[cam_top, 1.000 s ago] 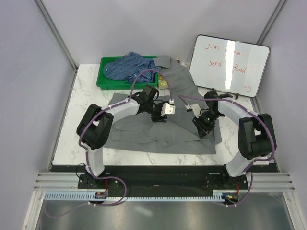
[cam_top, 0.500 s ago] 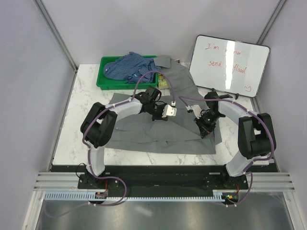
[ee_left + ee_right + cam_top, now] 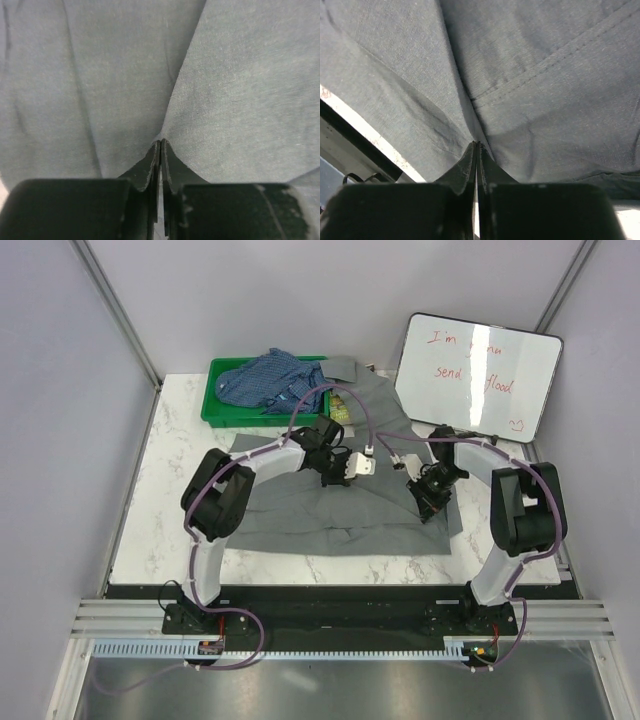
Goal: Fold and stack the long sleeve shirts
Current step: Fold the shirt
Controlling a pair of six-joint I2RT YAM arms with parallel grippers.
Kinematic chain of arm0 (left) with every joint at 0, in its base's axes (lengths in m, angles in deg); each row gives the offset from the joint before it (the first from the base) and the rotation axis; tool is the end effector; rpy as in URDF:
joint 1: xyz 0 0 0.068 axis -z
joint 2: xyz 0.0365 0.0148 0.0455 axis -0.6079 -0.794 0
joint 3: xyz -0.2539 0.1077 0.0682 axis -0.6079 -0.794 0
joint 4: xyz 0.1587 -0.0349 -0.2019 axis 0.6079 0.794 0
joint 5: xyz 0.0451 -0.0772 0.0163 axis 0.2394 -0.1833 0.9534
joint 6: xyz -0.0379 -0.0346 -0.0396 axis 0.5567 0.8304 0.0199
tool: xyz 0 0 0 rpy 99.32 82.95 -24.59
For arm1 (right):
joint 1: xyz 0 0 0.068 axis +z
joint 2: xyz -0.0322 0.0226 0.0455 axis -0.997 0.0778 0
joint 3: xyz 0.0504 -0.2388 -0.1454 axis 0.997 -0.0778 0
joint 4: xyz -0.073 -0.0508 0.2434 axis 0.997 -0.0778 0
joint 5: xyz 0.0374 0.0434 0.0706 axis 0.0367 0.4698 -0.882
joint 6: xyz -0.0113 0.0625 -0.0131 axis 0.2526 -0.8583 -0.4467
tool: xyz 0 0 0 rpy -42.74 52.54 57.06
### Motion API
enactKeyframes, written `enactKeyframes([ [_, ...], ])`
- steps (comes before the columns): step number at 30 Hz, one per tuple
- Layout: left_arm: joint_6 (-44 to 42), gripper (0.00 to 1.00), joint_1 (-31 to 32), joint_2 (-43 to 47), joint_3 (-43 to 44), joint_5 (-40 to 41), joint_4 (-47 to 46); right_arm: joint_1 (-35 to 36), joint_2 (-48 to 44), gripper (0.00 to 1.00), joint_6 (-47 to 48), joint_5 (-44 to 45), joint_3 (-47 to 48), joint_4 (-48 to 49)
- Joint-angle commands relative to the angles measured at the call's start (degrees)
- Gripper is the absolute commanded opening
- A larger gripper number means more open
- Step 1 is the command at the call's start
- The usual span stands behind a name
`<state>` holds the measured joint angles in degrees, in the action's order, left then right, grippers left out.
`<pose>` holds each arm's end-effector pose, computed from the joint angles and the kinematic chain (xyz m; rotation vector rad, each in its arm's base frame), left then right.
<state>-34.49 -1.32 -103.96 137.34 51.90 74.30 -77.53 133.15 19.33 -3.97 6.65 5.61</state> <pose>0.3428 -0.2855 0.1700 1.9342 1.4829 -0.5993 0.2918 0.0606 0.1636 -1.1497 2.8032 0.6030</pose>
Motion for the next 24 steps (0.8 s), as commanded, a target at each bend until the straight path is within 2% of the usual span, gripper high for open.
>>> enactKeyframes([
  [1, 4.29, 0.2, 0.53, -1.17, 1.49, 6.37, 0.12, -0.19, 0.48, 0.13, -1.46, 3.02, 1.1, 1.72],
  [2, 5.25, 0.25, 0.44, -0.82, 1.23, 8.47, 0.2, -0.19, 0.13, 0.23, -1.46, 3.38, 1.1, 1.63],
  [3, 7.61, 0.27, 0.18, -0.29, 1.31, 9.27, 0.29, -0.28, -0.31, 0.28, -1.9, 3.82, 1.1, 1.72],
  [8, 15.88, 0.34, -3.85, 11.36, -2.64, 11.73, 1.43, -0.28, -6.53, 0.37, -1.81, 4.18, 3.2, -0.74],
  [11, 18.35, 0.39, -7.01, 16.13, -5.71, 13.66, 6.34, -0.1, -9.88, 0.38, -2.43, 3.39, 5.31, -1.53],
  [16, 15.9, 0.41, -14.57, 19.93, -11.07, 14.54, 18.46, 2.18, -8.31, 0.33, -3.31, 3.3, 5.67, -0.05],
  [20, 14.49, 0.41, -20.28, 19.84, -16.78, 18.24, 18.93, 3.41, -3.93, 0.32, -3.57, 5.75, 3.57, 4.61],
  [24, 14.75, 0.42, -21.09, 18.88, -21.79, 20.88, 17.35, 4.12, -0.49, 0.31, -2.34, 10.85, 0.23, 11.37],
])
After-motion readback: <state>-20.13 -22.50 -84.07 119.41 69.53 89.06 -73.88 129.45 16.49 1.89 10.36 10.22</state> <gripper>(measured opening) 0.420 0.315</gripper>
